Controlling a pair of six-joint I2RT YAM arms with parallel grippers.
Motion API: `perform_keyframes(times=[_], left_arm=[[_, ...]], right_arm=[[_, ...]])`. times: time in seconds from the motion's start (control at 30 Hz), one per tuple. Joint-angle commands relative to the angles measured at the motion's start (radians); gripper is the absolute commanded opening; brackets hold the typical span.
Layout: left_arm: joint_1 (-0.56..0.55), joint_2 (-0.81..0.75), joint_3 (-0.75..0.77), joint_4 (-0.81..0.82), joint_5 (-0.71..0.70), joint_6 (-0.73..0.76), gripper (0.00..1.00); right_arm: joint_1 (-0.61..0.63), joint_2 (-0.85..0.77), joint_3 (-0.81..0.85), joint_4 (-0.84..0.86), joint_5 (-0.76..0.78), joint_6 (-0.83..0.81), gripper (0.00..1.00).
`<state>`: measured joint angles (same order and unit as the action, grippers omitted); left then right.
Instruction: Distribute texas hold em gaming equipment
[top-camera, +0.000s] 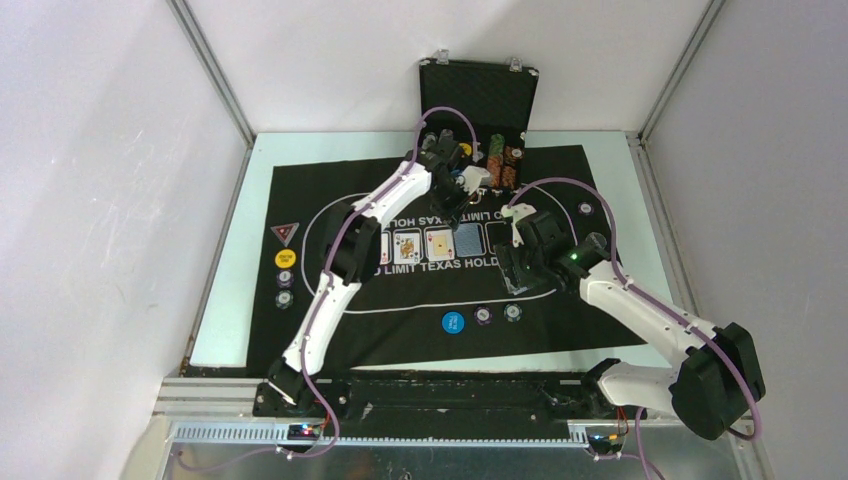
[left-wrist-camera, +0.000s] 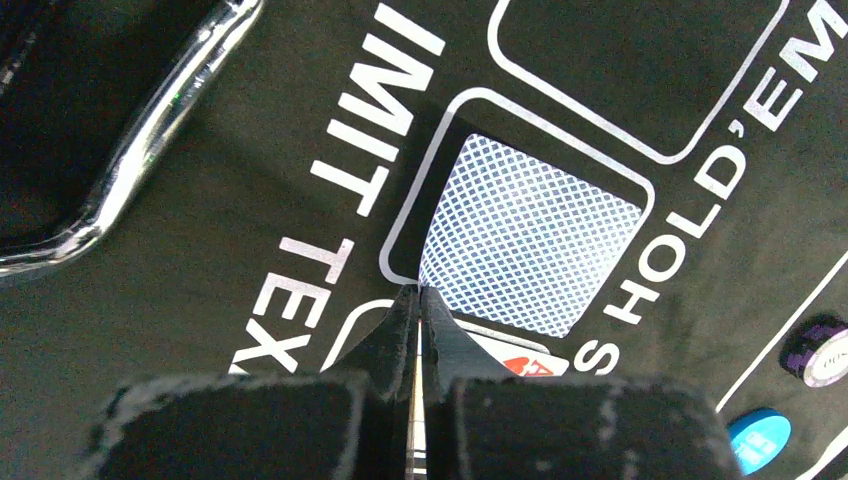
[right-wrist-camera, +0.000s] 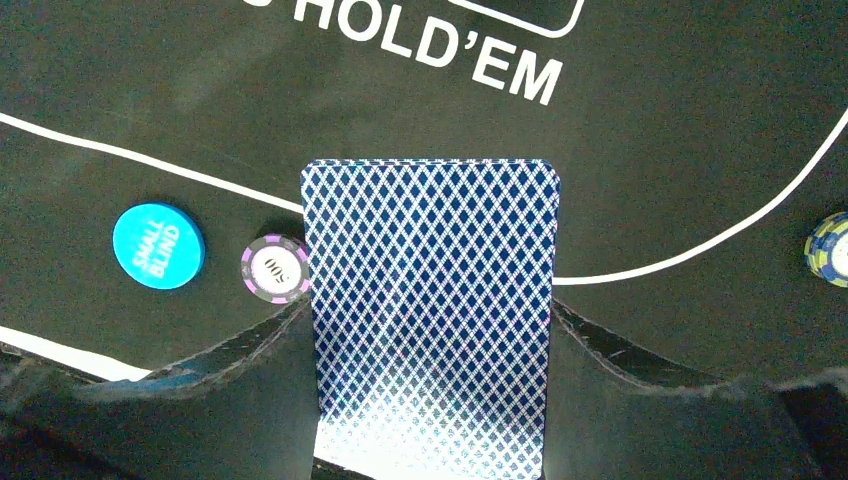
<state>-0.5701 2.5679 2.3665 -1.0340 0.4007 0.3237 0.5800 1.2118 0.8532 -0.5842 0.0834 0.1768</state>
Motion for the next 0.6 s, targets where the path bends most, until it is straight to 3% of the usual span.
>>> perform_keyframes(times=[0.0, 0.57], left_arm=[[-0.013, 0.006, 0.059, 0.042, -0.056, 0.022, 0.0], [-0.049, 0.006, 0.061, 0.064, -0.149, 0.046, 0.0]], right_arm=[[-0.002, 0.002, 0.008, 0.045, 0.003, 0.009, 0.0], [0.0, 0.003, 0.008, 0.04, 0.003, 0.011, 0.01]])
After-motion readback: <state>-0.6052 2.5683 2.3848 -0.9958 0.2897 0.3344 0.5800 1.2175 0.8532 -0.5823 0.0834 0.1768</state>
